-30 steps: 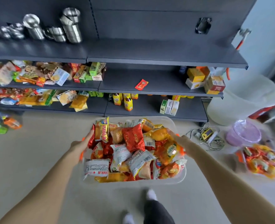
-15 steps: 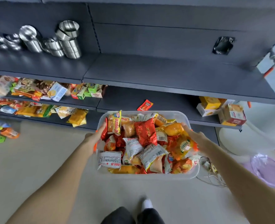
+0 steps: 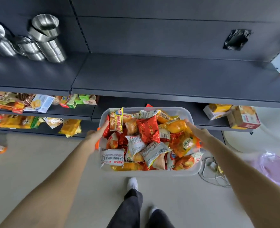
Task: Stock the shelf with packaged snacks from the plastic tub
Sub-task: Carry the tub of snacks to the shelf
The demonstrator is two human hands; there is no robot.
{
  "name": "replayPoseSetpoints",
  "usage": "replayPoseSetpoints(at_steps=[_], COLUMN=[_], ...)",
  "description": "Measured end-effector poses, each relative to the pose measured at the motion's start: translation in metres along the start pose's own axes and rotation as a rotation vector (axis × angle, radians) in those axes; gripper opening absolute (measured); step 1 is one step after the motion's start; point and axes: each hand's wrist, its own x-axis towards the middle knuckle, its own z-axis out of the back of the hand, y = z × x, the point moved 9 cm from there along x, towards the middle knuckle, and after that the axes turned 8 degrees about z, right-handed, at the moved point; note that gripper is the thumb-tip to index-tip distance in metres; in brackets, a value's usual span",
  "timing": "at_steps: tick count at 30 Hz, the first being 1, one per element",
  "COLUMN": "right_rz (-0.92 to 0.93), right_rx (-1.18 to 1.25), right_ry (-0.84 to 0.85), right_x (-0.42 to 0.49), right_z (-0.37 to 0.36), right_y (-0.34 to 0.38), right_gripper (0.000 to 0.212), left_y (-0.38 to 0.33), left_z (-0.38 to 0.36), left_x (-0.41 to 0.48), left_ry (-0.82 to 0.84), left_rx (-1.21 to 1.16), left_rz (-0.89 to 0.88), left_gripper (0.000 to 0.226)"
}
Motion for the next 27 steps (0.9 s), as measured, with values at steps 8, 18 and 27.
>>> replayPoseSetpoints(at_steps=[8, 18, 27], right_rz=[-0.074, -0.094, -0.195], right_rx=[0.028, 0.043, 0.008], right_ry=[0.013, 0.114, 0.118], right_x=[0.031, 0.113, 0.223], right_z=[-0.031, -0.058, -0.101], right_y=[-0.021, -0.084, -0.202], right_gripper=[0.096, 0.065, 0.097], left_y=[-0.027, 0.001, 0.096], left_z=[-0.014, -0.071, -0.150], left_x=[0.020, 0.099, 0.223], left_ry=[0.009, -0.023, -0.016], left_rx=[0.018, 0.009, -0.020], left_rz=[0.037, 0.091, 0.157], left_gripper=[0.113, 0.062, 0.055])
